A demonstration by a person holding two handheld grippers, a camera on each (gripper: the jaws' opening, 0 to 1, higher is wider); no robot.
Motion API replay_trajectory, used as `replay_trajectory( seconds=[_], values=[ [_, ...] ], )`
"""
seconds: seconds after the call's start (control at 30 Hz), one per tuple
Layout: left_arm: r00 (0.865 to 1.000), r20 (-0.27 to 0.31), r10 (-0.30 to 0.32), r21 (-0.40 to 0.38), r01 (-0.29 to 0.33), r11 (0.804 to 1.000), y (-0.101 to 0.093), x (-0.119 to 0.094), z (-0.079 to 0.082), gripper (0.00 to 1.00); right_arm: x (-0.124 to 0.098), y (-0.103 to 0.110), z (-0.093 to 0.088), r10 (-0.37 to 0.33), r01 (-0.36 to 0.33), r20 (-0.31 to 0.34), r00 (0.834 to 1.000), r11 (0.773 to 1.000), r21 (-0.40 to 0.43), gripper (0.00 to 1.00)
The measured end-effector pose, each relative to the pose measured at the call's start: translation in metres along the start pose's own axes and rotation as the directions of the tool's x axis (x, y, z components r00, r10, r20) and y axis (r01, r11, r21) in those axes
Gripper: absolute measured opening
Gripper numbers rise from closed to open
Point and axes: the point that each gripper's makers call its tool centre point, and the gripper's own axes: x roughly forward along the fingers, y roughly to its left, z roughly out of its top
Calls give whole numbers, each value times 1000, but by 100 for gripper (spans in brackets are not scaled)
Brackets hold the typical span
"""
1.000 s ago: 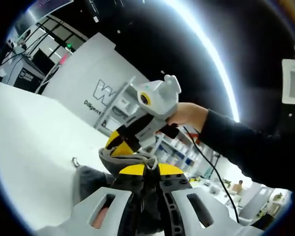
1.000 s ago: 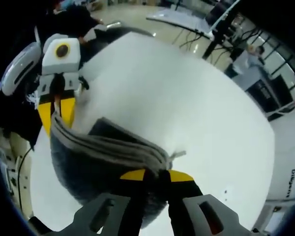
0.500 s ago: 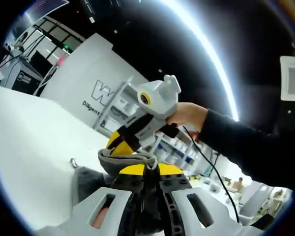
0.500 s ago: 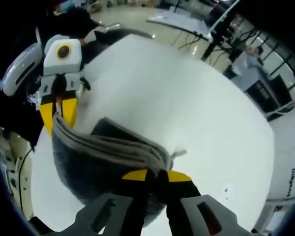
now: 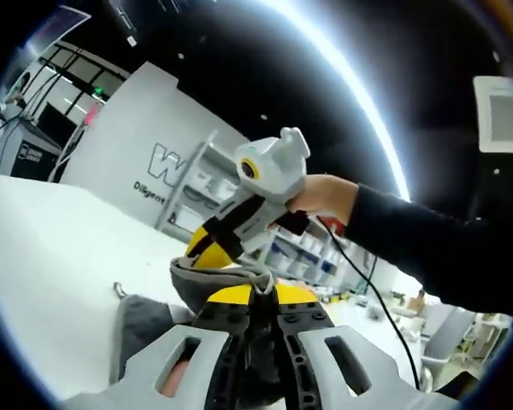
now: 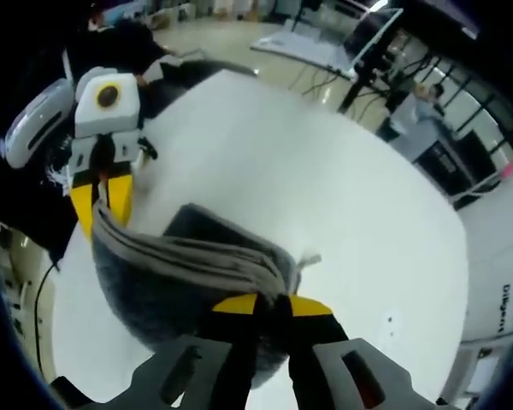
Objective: Open the folded towel by lifting each exposed corner and separating the folded layers until the towel lies flat within the target outline without major curled edges
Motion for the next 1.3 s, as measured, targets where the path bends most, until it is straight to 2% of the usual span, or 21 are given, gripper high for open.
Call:
replay_trajectory(
  seconds=[0.47, 0.77, 1.03, 1.3],
  values=[
    [1000, -21, -11, 45, 12, 999, -16, 3, -3, 6, -20, 6, -6, -105, 105, 48, 993, 994, -1, 6],
    [1000, -13, -6, 81, 7, 997, -24, 7, -8, 6, -28, 12, -11, -197, 198, 87, 977, 980, 0, 6],
    [1000, -20, -13, 109, 15, 994, -33, 6, -13, 7, -33, 26, -17, -248, 248, 90, 964, 969, 12, 6],
    [999, -30, -19, 140, 23, 990, -42, 7, -17, 7, -44, 27, -25, -290, 290, 82, 954, 957, 9, 6]
  ],
)
